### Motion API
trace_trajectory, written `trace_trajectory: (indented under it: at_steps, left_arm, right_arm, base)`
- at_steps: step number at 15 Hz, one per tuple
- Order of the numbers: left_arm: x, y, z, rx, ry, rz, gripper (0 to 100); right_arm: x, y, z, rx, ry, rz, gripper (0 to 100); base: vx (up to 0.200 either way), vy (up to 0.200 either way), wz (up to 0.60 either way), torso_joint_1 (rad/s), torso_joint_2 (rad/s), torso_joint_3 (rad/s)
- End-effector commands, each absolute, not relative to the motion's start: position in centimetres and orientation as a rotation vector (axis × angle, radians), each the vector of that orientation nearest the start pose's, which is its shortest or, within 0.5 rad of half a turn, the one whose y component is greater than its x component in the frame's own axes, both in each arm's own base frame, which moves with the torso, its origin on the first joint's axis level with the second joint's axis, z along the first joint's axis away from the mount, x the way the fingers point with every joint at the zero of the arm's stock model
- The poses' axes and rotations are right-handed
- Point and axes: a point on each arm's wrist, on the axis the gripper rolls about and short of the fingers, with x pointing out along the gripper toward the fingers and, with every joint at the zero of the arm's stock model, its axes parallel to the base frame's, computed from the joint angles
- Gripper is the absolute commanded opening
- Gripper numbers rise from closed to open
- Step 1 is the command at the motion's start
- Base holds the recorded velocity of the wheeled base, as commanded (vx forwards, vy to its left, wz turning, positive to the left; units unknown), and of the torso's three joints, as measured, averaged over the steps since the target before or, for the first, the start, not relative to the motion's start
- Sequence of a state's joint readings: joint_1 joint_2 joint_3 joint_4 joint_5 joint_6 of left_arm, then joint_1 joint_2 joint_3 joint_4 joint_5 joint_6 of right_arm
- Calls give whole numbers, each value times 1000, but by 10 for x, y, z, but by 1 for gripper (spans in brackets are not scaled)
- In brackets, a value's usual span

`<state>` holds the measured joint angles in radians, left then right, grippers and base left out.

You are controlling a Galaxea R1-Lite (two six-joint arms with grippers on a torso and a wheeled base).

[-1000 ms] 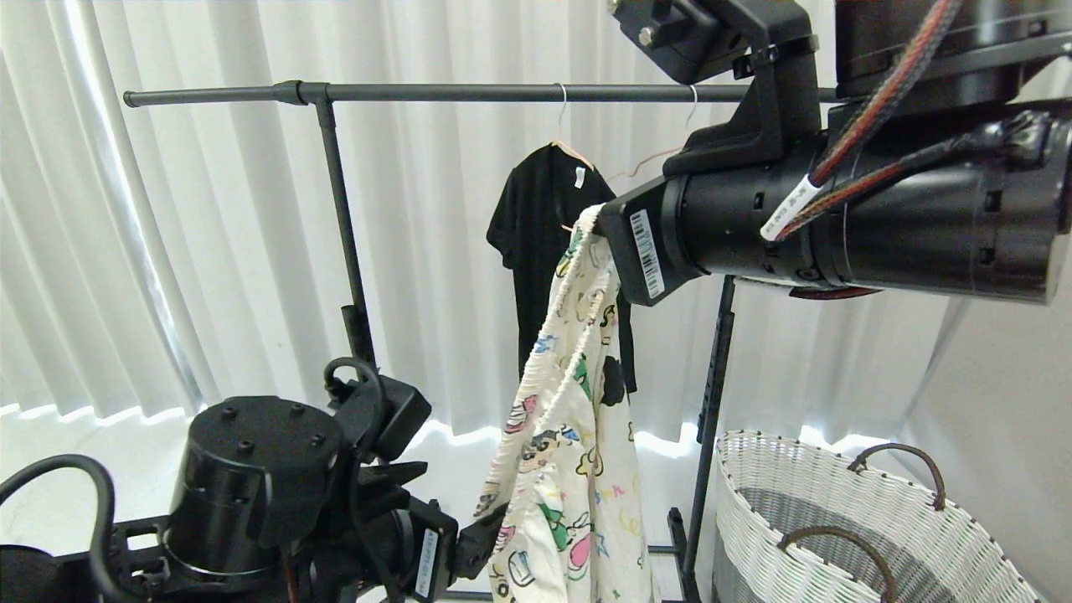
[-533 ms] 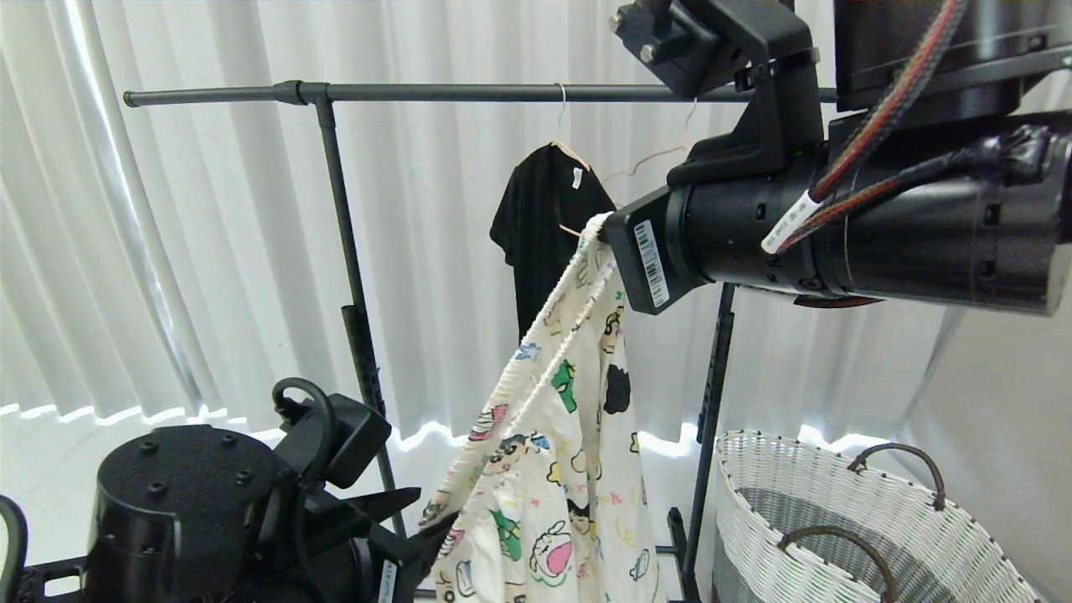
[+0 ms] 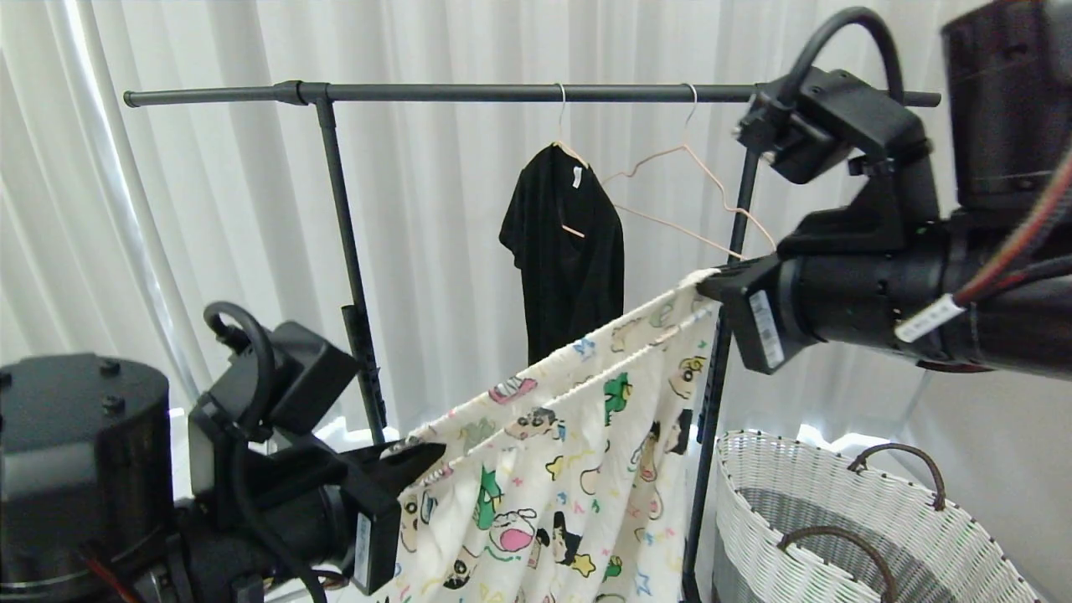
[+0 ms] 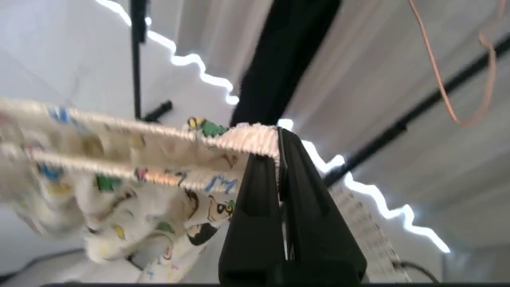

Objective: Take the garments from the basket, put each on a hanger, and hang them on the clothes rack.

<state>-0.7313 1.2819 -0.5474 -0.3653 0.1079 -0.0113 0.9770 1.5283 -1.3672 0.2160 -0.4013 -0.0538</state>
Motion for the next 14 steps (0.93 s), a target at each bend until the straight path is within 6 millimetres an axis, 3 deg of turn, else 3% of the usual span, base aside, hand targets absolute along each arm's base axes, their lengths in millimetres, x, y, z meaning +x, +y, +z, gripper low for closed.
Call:
trace_trajectory:
  at_steps: [1, 3, 6, 12, 14]
  left_arm:
    - [159, -141, 233, 119, 299, -636, 0]
    - [164, -153, 267, 123, 316, -700, 0]
    - [167, -161, 307, 113, 309, -759, 0]
    - [164, -156, 338, 79, 208, -716, 0]
    - [161, -153, 339, 78, 201, -714, 0]
  right_arm:
    - [130, 162, 311, -296, 294, 537, 0]
    - [113, 134, 313, -306, 314, 519, 0]
    - [110, 121, 327, -270, 271, 485, 0]
    - [116, 129, 370, -179, 142, 494, 0]
    - [118, 131, 371, -180, 144, 494, 0]
  base:
    - [0, 0, 0, 0, 0, 0]
    - [0, 0, 0, 0, 0, 0]
    - [0, 0, 0, 0, 0, 0]
    - [0, 0, 0, 0, 0, 0]
    - [0, 0, 0, 0, 0, 0]
